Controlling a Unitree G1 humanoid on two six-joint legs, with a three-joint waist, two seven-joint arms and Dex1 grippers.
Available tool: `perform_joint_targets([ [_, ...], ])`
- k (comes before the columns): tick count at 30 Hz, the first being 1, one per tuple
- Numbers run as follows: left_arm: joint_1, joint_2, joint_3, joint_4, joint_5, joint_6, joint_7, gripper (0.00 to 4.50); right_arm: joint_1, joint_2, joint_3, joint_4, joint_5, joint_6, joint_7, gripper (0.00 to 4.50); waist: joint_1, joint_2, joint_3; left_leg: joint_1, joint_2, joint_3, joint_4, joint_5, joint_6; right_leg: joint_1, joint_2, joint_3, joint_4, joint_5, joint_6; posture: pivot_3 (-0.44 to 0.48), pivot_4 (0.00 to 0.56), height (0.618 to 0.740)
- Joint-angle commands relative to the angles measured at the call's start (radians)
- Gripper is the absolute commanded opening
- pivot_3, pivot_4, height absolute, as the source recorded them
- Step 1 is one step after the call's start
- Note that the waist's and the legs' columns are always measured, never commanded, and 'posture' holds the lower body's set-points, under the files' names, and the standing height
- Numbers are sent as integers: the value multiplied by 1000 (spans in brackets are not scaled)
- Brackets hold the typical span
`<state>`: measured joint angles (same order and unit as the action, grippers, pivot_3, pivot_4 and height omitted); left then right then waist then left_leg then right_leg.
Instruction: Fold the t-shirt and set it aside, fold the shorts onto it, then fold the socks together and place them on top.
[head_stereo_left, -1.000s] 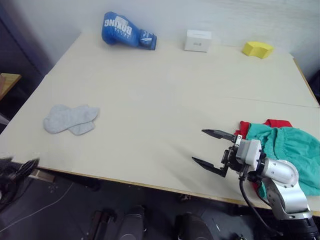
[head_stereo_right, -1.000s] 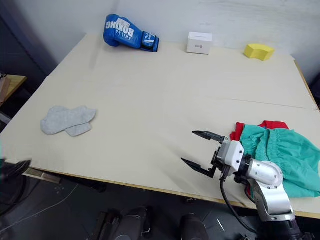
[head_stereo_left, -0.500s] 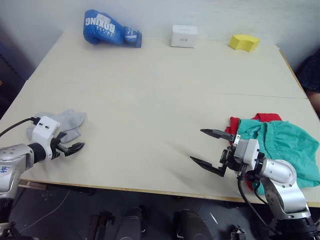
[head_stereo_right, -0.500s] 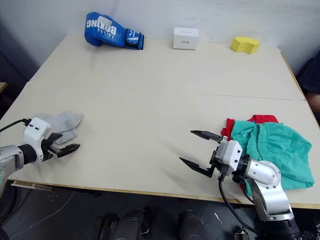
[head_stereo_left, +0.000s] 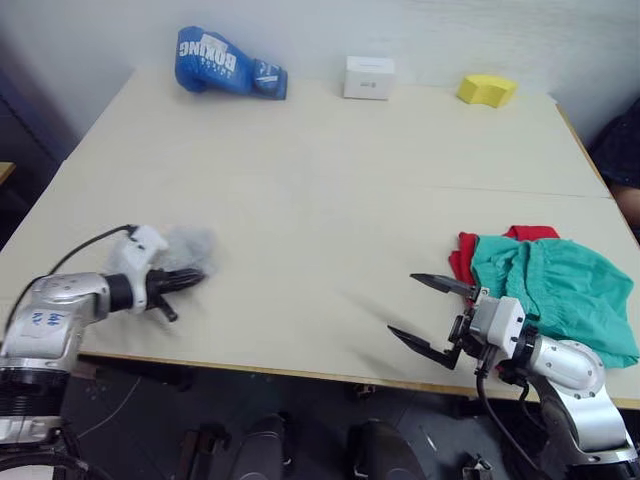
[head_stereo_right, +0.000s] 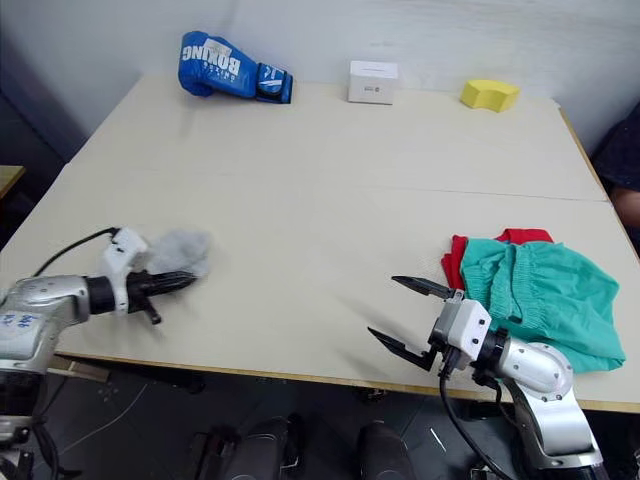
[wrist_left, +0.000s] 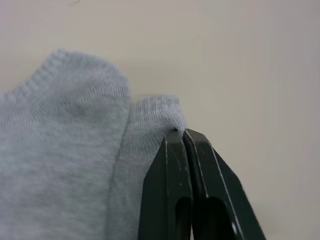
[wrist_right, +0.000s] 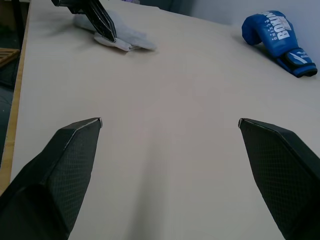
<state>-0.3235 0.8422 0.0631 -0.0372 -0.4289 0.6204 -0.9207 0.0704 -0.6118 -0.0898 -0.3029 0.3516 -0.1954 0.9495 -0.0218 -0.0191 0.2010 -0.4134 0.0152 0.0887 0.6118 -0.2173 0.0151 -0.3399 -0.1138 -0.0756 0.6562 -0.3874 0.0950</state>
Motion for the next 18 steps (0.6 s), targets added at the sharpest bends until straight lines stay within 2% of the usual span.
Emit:
perform_joint_targets([
  [1, -50, -38, -72, -170, -32, 93, 16, 12, 4, -38, -96, 31, 18, -17, -8, 4500, 0, 0, 0, 0, 0, 0, 0, 0, 0, 0, 0, 0, 0, 0, 0, 0, 150, 740],
  [6, -112, -186, -222, -269, 9, 156, 100, 12, 32, -70, -123, 78, -10, -71, 16, 4500, 14, -1, 0, 3, 0, 1, 1, 1, 1, 3, 1, 1, 1, 0, 0, 0, 150, 740],
  [8, -123, -212, -287, -288, 37, 147, 96, 12, 29, -68, -121, 91, -16, -78, 11, 4500, 13, -1, 0, 3, 1, 3, 1, 1, 0, 2, 1, 2, 1, 0, 0, 0, 150, 740],
  [10, -130, -239, -303, -286, 33, 160, 107, 12, 31, -65, -114, 96, -25, -83, 7, 4500, 14, -1, 0, 5, 1, 3, 1, 1, 0, 2, 2, 3, 1, 0, 0, 0, 150, 740],
  [14, -139, -264, -323, -297, 28, 174, 103, 929, 42, -56, -93, 85, -40, -84, -2, 4500, 18, -1, 0, 5, 1, 3, 1, 1, -1, 2, 2, 3, 2, 0, 0, 0, 150, 740],
  [18, -145, -259, -263, -282, -11, 79, 24, 2246, 21, -30, -38, 14, -44, -20, -50, 4500, 20, -1, 1, 5, 1, 3, 1, 1, 0, 2, 2, 3, 1, 0, 0, 0, 150, 740],
])
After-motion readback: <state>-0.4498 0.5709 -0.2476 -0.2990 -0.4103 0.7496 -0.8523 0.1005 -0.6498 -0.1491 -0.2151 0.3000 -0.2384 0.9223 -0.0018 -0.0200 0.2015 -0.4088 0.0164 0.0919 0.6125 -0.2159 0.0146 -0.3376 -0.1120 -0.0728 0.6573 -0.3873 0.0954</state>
